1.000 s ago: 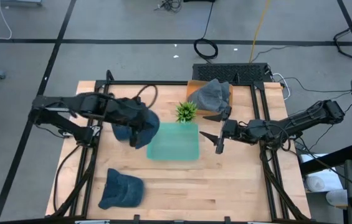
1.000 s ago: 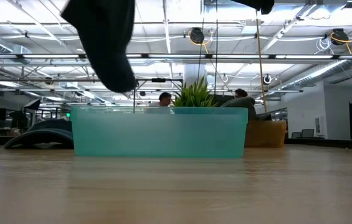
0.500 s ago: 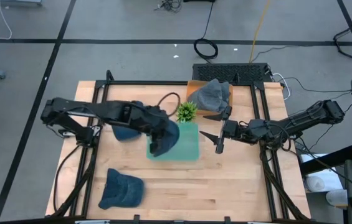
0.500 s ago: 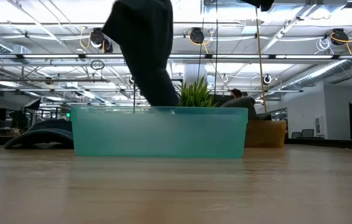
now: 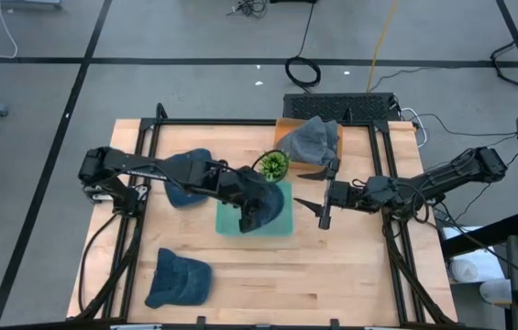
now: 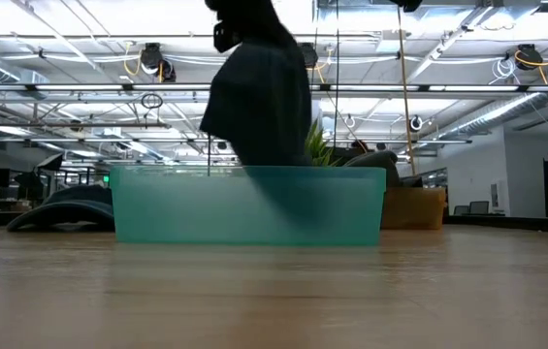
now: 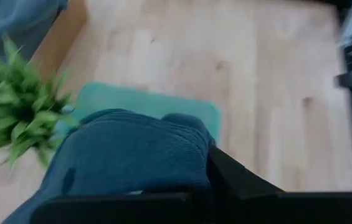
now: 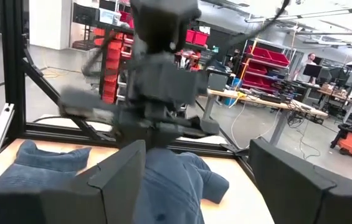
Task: Pick & Place hat
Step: Put the bottom right blue cap into the green bin
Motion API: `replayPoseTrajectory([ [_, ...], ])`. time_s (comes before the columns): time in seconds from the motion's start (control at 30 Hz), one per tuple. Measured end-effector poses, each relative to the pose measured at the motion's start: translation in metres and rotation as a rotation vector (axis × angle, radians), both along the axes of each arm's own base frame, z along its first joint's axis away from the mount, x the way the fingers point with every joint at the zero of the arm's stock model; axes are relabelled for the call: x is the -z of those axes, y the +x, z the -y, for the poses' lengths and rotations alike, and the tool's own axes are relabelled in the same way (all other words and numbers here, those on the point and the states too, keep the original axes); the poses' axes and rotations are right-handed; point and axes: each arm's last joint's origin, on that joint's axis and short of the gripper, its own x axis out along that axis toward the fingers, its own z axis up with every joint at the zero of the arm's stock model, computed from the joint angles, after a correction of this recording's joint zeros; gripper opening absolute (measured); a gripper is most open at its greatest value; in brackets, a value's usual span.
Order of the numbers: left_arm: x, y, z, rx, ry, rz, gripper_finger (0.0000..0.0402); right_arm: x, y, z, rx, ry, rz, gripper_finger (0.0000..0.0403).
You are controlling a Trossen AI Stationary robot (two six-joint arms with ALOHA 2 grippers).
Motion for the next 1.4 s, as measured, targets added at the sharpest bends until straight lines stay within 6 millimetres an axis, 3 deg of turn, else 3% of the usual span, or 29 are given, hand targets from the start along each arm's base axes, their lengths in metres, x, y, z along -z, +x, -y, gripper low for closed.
replayPoseTrajectory([
  [0.3,0.035,-0.006,-0.014,0.028,0.070,-0.112,0.0017,-0.002,0.000,0.000,0.000,0.007,0.023,0.0274],
  [0.53,0.074,-0.005,-0.014,0.084,0.069,-0.039,0.0017,-0.003,0.000,0.000,-0.001,0.016,0.029,0.0274],
  [0.7,0.095,-0.012,-0.018,0.016,0.065,-0.069,0.0017,-0.003,0.000,0.000,0.000,0.020,0.030,0.0274],
  [1.03,0.106,-0.027,-0.017,-0.182,-0.022,-0.110,0.0017,-0.005,0.000,0.001,0.002,0.027,0.058,0.0274],
  [1.4,0.109,-0.032,-0.002,-0.171,-0.106,-0.149,0.0024,-0.005,0.003,0.000,0.006,0.015,0.073,0.0274],
])
